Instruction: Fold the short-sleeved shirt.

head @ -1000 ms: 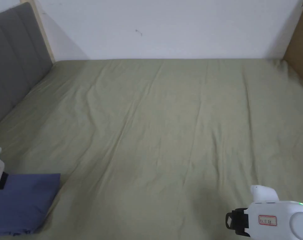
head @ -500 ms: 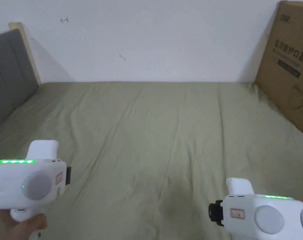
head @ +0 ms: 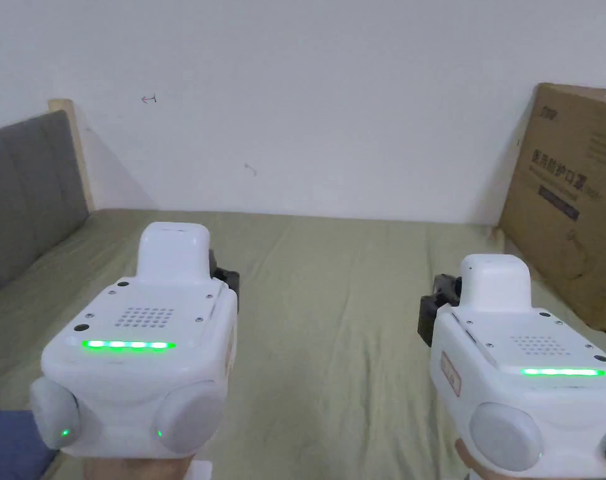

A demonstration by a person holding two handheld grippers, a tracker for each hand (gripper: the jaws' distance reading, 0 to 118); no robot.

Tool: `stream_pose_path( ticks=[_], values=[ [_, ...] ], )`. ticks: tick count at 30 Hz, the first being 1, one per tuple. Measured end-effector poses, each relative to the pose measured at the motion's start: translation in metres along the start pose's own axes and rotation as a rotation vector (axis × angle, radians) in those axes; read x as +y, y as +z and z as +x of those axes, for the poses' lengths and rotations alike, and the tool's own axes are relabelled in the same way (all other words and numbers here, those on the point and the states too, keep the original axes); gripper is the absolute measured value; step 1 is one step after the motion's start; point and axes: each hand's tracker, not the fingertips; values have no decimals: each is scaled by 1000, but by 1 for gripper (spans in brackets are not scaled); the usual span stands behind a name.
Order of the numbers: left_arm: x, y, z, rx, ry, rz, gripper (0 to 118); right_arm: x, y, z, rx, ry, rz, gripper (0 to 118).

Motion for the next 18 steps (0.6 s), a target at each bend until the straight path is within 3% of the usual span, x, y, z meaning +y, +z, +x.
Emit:
stream_pose_path(
  ticks=[3, 5, 6, 8, 10, 11, 12, 13, 18],
  values=[
    [2, 8, 3, -11, 5, 8, 0, 4, 9, 3, -58, 4, 53, 0],
    [3, 11, 5, 3, 9, 30, 0, 5, 19, 6, -31, -34, 63, 0],
    [5, 12, 8, -5, 7, 31, 7, 5, 23, 8, -5, -62, 75, 2],
    [9, 11, 10, -28, -7, -15, 29, 2, 25, 8, -25, -66, 85, 25],
    [7, 15, 11, -50, 12, 15, 62, 2, 24, 9, -41, -66, 83, 75],
    [7, 16, 12, -47, 7, 16, 81, 1, 22, 9, -46, -67, 78, 93],
    [8, 17, 13, -42, 3, 18, 104, 1, 23, 10, -44, -74, 79, 104],
    [7, 18, 13, -43, -7, 22, 110, 0, 23, 10, -44, -80, 85, 107],
    [7, 18, 16, -39, -52, 17, 110, -1, 20, 8, -64, -60, 100, 117]
  ],
)
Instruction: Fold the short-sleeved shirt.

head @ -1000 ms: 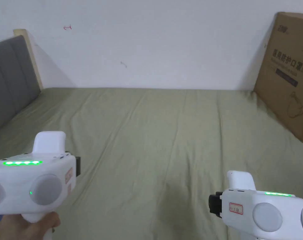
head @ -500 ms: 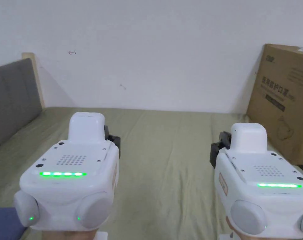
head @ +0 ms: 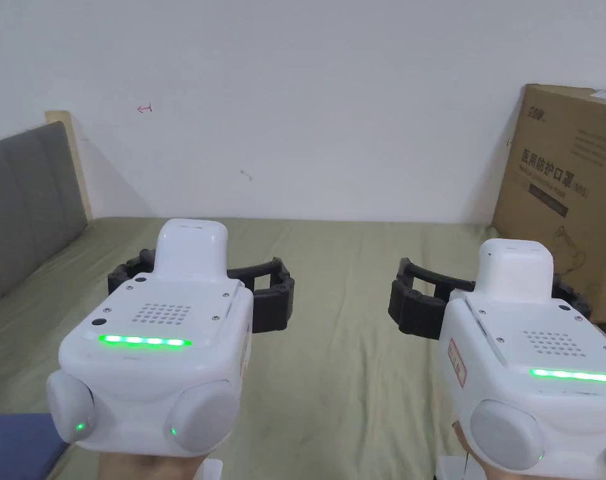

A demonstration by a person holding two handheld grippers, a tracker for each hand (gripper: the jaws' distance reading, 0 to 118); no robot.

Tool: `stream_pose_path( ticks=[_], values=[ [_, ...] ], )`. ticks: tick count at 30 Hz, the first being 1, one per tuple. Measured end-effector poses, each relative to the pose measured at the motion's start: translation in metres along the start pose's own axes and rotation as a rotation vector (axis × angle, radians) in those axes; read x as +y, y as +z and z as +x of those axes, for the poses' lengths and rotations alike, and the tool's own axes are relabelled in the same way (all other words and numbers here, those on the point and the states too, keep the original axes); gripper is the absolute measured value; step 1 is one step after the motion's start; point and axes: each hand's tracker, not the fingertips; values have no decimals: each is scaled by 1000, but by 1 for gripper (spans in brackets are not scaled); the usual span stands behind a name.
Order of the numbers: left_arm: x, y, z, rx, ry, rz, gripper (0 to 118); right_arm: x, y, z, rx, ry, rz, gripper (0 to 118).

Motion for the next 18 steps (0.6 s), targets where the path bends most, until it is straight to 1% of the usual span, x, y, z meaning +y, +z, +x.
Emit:
stream_pose_path(
  ticks=[3, 6, 8, 11, 14, 16, 18],
  values=[
    [1, -2, -1, -2, 44, -9, 110, -2, -3, -2, 10, 23, -11, 117],
    [2, -11, -4, -12, 22, -84, 110, -4, -6, -1, 15, 10, -33, 117],
    [3, -10, -4, 3, 34, -83, 109, -6, -8, 1, 19, 1, -43, 117],
    [4, -11, -2, 67, 44, -107, 109, -8, -13, 2, 13, 2, -53, 117],
    [2, -16, -3, 41, 56, -142, 109, -9, -14, 3, 6, 12, -60, 117],
    [2, -20, -2, 62, 71, -159, 109, -10, -15, 4, 8, 12, -61, 117],
    [1, -23, 2, 80, 53, -162, 109, -10, -18, 4, 9, 8, -66, 117]
  ],
)
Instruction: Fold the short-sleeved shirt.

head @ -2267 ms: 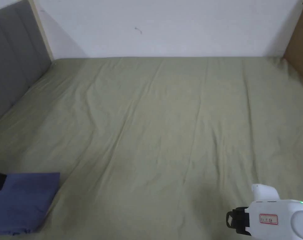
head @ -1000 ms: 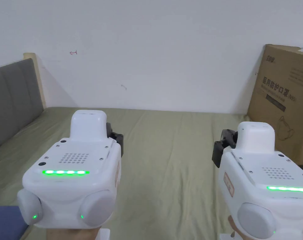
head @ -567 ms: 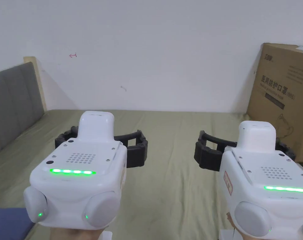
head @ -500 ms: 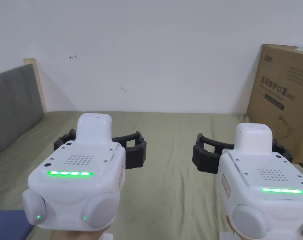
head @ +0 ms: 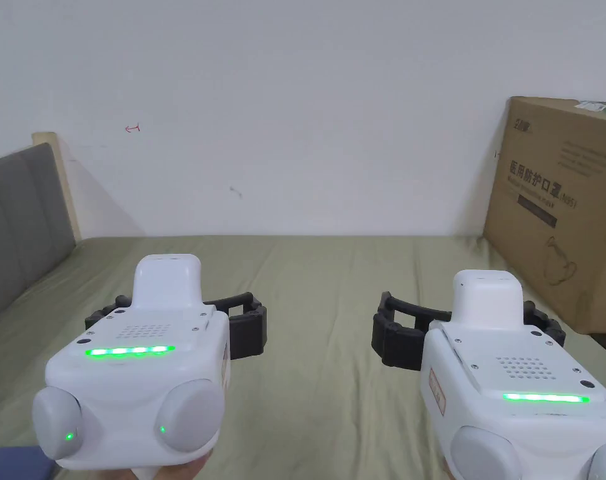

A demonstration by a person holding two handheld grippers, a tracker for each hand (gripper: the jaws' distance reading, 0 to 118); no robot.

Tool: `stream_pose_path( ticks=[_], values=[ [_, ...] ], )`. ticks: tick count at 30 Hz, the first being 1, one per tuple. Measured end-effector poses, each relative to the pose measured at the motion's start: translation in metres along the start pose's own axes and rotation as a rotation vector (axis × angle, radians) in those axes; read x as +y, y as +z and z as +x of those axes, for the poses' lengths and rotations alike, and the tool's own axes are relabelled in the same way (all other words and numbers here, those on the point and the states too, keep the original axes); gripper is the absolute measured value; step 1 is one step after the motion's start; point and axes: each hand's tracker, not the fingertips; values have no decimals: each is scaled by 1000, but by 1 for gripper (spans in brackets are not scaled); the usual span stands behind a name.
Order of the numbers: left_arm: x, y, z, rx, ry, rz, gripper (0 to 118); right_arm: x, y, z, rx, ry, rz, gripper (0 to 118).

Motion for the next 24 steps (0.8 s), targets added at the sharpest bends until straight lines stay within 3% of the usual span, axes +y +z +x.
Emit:
stream_pose_path(
  ticks=[6, 24],
  values=[
    [-4, -6, 7, 18, -62, 8, 109, 1, -4, 1, -23, 13, -4, 117],
    [-8, -4, 4, 55, -39, 35, 109, -2, -15, 4, -5, -20, -45, 117]
  ],
)
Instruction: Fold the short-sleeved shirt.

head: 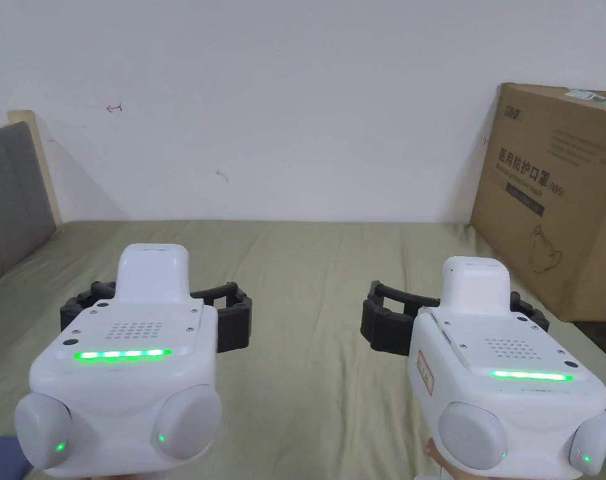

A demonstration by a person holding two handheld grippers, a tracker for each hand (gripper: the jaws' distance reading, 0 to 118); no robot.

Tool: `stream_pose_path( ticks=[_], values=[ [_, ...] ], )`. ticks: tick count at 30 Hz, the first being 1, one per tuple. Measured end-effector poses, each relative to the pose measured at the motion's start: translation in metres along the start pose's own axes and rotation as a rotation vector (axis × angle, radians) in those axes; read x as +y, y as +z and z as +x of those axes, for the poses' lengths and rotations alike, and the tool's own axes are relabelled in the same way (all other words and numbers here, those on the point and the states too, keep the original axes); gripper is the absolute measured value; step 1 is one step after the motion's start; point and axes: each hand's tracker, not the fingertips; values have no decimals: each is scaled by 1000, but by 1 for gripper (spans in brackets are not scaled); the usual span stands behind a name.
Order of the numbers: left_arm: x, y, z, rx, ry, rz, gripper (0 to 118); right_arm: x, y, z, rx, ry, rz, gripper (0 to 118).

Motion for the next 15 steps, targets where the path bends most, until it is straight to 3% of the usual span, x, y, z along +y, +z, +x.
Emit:
stream_pose_path(
  ticks=[15],
  values=[
    [0, 0, 8, -74, -3, 23, 109, -3, -4, 2, -4, 14, -13, 117]
  ],
)
